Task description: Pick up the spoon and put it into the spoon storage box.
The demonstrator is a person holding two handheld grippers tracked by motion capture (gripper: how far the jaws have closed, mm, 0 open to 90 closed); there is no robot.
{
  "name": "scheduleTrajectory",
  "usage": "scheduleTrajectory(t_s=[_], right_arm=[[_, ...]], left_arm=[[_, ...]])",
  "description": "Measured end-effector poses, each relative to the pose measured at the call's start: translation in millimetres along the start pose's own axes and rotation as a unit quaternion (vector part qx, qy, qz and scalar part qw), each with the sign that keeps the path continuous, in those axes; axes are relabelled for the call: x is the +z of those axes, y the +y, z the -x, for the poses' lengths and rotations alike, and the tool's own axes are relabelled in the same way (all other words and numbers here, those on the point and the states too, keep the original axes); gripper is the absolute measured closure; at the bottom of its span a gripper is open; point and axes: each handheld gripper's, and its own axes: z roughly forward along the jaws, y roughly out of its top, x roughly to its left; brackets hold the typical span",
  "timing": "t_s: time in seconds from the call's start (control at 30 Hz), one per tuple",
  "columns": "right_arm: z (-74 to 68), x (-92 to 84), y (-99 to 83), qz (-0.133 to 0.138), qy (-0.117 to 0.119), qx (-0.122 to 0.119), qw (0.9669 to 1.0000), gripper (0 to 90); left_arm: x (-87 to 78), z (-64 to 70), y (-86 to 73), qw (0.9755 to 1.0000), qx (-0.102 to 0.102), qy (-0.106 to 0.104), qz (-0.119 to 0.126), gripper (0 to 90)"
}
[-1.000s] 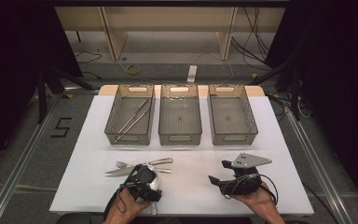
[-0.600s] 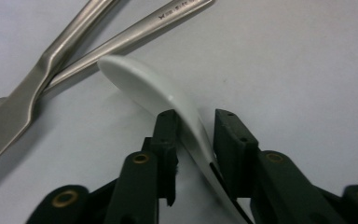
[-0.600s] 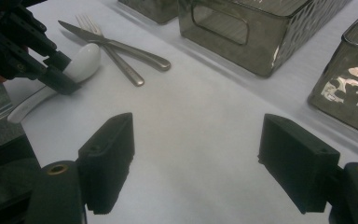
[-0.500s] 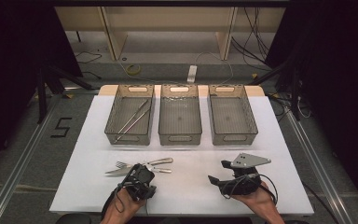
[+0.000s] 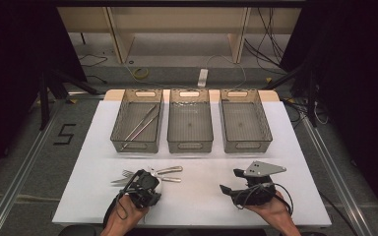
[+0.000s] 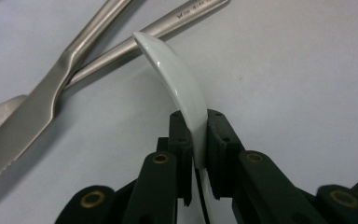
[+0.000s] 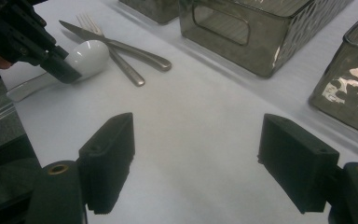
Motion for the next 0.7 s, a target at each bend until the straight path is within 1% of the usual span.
scheduleTrajectory(t_s=[0.07,0.13,0.2,0.27,0.3,0.37,0.4,0.43,0.57,0.7], right_arm=[[0.4,-0.5,-0.3,0.000,0.000,0.000,1.0000,27.5],[0.7,-1.2,-0.5,0.001,-0.001,0.002,1.0000,27.5],[0.8,-1.4,-0.6,0.002,-0.001,0.002,1.0000,27.5],[0.9,-1.2,-0.8,0.002,-0.002,0.003,1.0000,27.5],[0.9,-1.1,-0.8,0.002,-0.002,0.003,1.0000,27.4],[0.9,-1.0,-0.9,0.002,-0.001,0.004,1.0000,27.4],[1.0,-0.8,-0.9,0.003,-0.001,0.005,1.0000,27.5],[1.1,-0.8,-1.0,0.002,0.000,0.005,1.0000,27.4],[1.4,-0.2,-1.1,0.003,0.002,0.007,1.0000,27.4],[1.9,-0.4,-1.1,0.005,0.001,0.008,1.0000,27.3]], left_arm=[[-3.4,-0.6,1.5,0.9999,0.000,-0.003,0.010,81.6],[-8.5,-0.6,2.7,0.9997,0.000,-0.010,0.024,81.6],[-12.9,-0.7,4.4,0.9993,0.003,-0.019,0.033,81.6],[-17.0,-2.2,6.9,0.9986,0.002,-0.028,0.045,81.6],[-18.3,-2.7,7.6,0.9981,-0.001,-0.032,0.053,81.6],[-23.6,-5.0,10.7,0.9973,0.003,-0.039,0.062,81.6],[-25.2,-5.8,11.8,0.9969,0.001,-0.040,0.068,81.6],[-28.2,-8.1,14.1,0.9963,-0.001,-0.045,0.073,81.6],[-35.6,-14.8,22.2,0.9949,-0.002,-0.048,0.089,81.6],[-40.7,-19.4,36.1,0.9931,0.002,-0.053,0.104,81.6]])
